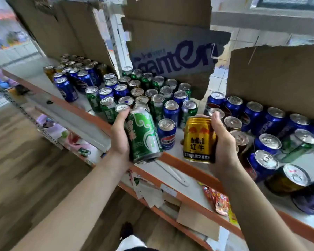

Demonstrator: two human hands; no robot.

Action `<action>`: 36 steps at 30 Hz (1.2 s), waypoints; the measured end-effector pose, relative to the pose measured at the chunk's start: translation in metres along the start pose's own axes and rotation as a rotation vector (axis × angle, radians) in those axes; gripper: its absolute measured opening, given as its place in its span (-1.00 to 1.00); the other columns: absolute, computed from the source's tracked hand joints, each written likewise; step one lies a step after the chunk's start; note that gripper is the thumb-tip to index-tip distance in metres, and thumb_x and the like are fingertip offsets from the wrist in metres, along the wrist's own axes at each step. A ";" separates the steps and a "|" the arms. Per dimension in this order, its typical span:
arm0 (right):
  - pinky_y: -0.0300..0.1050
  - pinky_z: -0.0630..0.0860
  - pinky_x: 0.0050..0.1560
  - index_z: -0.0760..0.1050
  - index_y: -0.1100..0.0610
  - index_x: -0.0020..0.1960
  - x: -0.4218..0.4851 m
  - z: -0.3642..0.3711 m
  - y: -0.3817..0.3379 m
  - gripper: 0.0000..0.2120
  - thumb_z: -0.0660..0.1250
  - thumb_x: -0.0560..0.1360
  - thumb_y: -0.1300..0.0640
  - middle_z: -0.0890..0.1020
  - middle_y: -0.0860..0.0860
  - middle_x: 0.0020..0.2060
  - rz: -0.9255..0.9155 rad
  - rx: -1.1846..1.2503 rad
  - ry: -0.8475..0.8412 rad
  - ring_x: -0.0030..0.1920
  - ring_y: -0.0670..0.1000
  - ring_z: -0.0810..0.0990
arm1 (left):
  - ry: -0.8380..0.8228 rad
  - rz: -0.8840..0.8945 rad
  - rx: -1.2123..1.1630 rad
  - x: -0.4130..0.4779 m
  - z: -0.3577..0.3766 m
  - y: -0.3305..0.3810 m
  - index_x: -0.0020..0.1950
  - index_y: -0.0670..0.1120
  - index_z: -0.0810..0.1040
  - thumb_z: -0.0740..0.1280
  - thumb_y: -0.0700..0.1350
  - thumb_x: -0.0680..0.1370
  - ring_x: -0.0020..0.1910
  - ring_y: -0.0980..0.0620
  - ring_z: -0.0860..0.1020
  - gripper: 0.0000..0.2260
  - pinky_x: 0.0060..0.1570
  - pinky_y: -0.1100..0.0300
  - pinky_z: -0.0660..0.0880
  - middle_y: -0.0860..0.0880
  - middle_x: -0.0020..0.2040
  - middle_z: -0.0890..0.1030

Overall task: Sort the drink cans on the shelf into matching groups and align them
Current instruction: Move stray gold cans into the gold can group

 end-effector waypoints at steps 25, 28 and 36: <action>-0.01 0.62 -0.27 0.59 0.20 0.09 0.021 0.108 0.072 -0.46 0.21 0.50 -0.26 0.68 0.21 -0.16 -0.112 -0.050 0.355 -0.24 0.16 0.68 | -0.476 0.076 0.614 0.116 -0.090 0.050 0.13 -0.04 0.55 0.54 0.06 0.38 0.00 0.00 0.64 -0.60 -0.07 0.07 0.62 -0.05 0.02 0.62; 0.02 0.63 -0.21 0.70 0.09 -0.15 0.015 0.113 0.070 -0.50 0.14 0.60 -0.21 0.69 0.18 -0.20 -0.154 -0.075 0.401 -0.25 0.15 0.68 | -0.578 0.223 0.757 0.125 -0.077 0.053 0.07 0.05 0.56 0.54 0.05 0.41 -0.05 0.18 0.62 -0.69 -0.05 0.17 0.61 0.07 -0.02 0.62; 0.16 0.64 -0.11 0.50 0.20 0.20 0.010 0.119 0.062 -0.51 0.15 0.60 -0.21 0.63 0.26 -0.04 -0.303 -0.144 0.543 -0.05 0.27 0.65 | -0.775 0.614 1.164 0.133 -0.045 0.056 0.12 -0.10 0.55 0.49 0.18 0.42 -0.07 0.08 0.56 -0.56 -0.13 0.39 0.47 0.04 -0.06 0.59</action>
Point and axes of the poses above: each hand's wrist, its own x-axis towards the middle knuckle, its own z-axis out of the palm, y = z × x, the point moved 4 cm from there along x, towards the middle knuckle
